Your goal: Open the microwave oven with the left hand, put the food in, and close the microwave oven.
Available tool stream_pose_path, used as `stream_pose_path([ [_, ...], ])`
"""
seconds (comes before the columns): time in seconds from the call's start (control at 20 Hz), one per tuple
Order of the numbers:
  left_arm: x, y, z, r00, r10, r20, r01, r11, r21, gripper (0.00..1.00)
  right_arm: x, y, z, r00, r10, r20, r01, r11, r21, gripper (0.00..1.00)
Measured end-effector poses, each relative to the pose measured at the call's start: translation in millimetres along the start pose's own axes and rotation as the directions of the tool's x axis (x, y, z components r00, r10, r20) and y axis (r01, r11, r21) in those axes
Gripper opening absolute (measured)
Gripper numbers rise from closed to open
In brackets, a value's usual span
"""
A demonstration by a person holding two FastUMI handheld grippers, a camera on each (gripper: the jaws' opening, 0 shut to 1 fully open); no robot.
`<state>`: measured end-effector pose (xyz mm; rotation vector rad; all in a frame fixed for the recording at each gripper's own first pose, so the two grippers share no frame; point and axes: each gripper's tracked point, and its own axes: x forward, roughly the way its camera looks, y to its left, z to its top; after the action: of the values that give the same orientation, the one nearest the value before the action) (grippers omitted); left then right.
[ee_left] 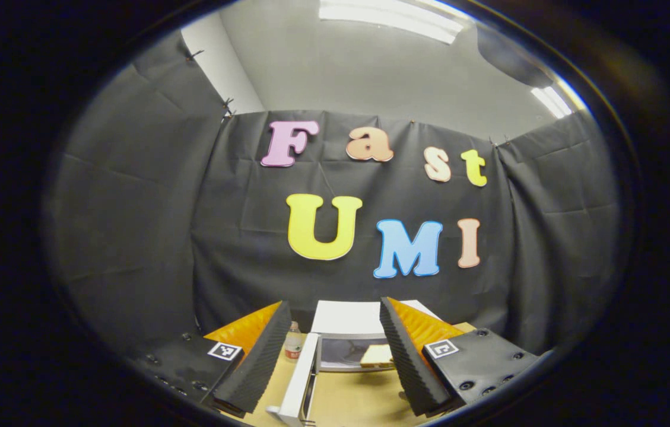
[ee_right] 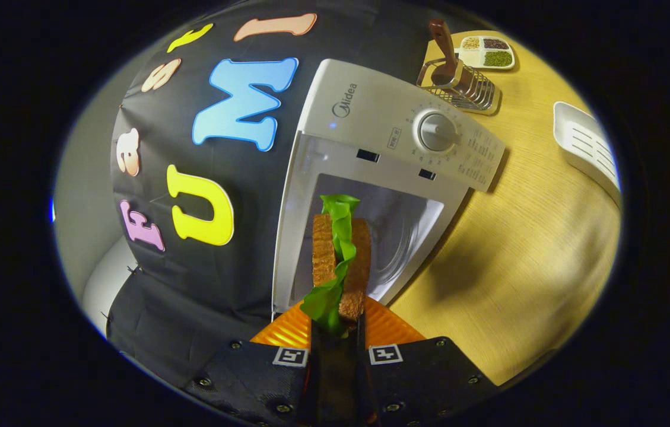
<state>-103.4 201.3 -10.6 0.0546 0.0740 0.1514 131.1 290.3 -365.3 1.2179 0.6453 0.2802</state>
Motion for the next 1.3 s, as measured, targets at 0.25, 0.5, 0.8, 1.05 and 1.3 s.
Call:
stream_pose_path([
  [0.25, 3.7, 17.0, -2.1, 0.999, 0.039, -0.013, -0.040, 0.998, -0.044, 0.94, 44.1, -4.9, 9.4, 0.996, -0.020, 0.090, 0.014, 0.998, 0.068, 0.23],
  [0.5, 1.4, 18.4, 9.5, 0.998, 0.060, 0.004, -0.060, 0.998, 0.013, 0.94, 84.2, -11.2, 22.2, 0.985, -0.049, 0.167, 0.023, 0.988, 0.152, 0.23],
  [0.8, 5.8, 18.2, -5.0, 0.998, 0.062, -0.032, -0.062, 0.998, 0.027, 0.94, 119.3, -24.8, 29.5, 0.958, -0.131, 0.254, 0.074, 0.972, 0.221, 0.23],
  [1.05, -4.3, 32.6, -14.5, 0.994, 0.097, -0.051, -0.095, 0.995, 0.024, 0.94, 146.6, -42.0, 25.8, 0.929, -0.206, 0.307, 0.120, 0.954, 0.277, 0.23],
  [1.3, -16.4, 52.7, -19.9, 0.987, 0.148, -0.060, -0.149, 0.989, 0.000, 0.94, 170.5, -36.9, 16.2, 0.939, -0.203, 0.278, 0.131, 0.958, 0.257, 0.23],
])
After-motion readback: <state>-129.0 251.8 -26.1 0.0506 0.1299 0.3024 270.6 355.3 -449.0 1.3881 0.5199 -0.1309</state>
